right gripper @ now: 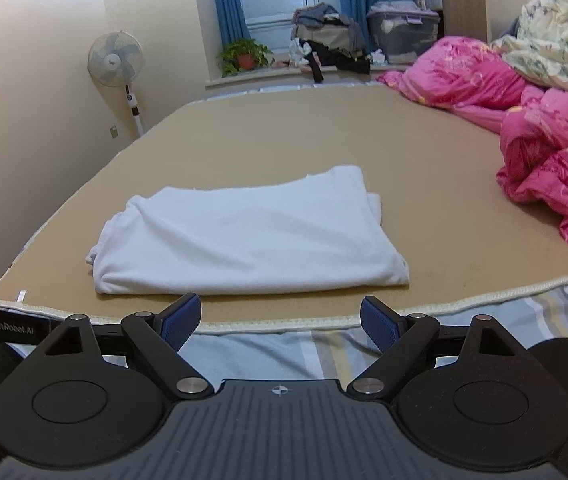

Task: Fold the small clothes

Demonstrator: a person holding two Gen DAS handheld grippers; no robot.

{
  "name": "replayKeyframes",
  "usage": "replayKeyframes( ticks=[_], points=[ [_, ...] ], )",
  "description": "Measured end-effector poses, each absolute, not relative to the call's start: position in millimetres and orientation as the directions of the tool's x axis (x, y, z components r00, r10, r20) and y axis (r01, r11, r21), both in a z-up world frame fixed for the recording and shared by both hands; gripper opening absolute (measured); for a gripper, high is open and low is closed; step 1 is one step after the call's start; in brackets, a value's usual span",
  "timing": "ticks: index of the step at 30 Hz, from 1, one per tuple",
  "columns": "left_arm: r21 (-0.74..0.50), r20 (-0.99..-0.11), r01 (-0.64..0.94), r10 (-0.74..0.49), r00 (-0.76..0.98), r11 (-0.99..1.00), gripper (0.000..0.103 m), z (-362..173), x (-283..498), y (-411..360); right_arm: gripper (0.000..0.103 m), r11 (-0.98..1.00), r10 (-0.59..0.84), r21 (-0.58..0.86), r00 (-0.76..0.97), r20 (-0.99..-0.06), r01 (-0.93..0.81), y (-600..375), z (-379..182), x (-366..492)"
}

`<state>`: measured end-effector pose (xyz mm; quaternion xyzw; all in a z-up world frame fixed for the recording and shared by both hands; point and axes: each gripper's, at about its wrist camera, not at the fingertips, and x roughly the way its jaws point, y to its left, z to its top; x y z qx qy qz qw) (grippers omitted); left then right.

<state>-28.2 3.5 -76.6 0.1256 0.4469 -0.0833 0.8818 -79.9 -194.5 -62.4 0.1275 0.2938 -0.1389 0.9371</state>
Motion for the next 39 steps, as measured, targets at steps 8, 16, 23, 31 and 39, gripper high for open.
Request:
replayKeyframes(
  ticks=[8,16,23,31,39],
  points=[
    [0.169,-0.795,0.254,-0.02,0.606,0.952,0.083,-69.1,-18.6,-3.3,0.088,0.919,-0.178,0.179,0.774,-0.608,0.352,-203.0,-68.6,-77.8],
    [0.179,-0.803,0.254,-0.008,0.596,0.951,0.083,-71.5,-10.8,-8.7,0.088,0.903,-0.184,0.2,0.763,-0.619,0.381,-212.7,-72.5,-78.3],
    [0.202,-0.804,0.243,0.019,0.595,0.949,0.084,-73.5,-0.1,-10.3,0.088,0.892,-0.221,0.181,0.75,-0.624,0.414,-226.8,-78.5,-72.0],
    [0.223,-0.821,0.226,0.058,0.568,0.948,0.084,-74.6,24.2,-20.2,0.09,0.867,-0.245,0.179,0.71,-0.66,0.466,-280.3,-90.5,-46.2],
    [0.245,-0.835,0.246,0.075,0.545,0.938,0.085,-74.7,46.1,-40.6,0.091,0.8,-0.154,0.313,0.679,-0.718,0.512,-365.0,-134.7,11.9]
  ],
)
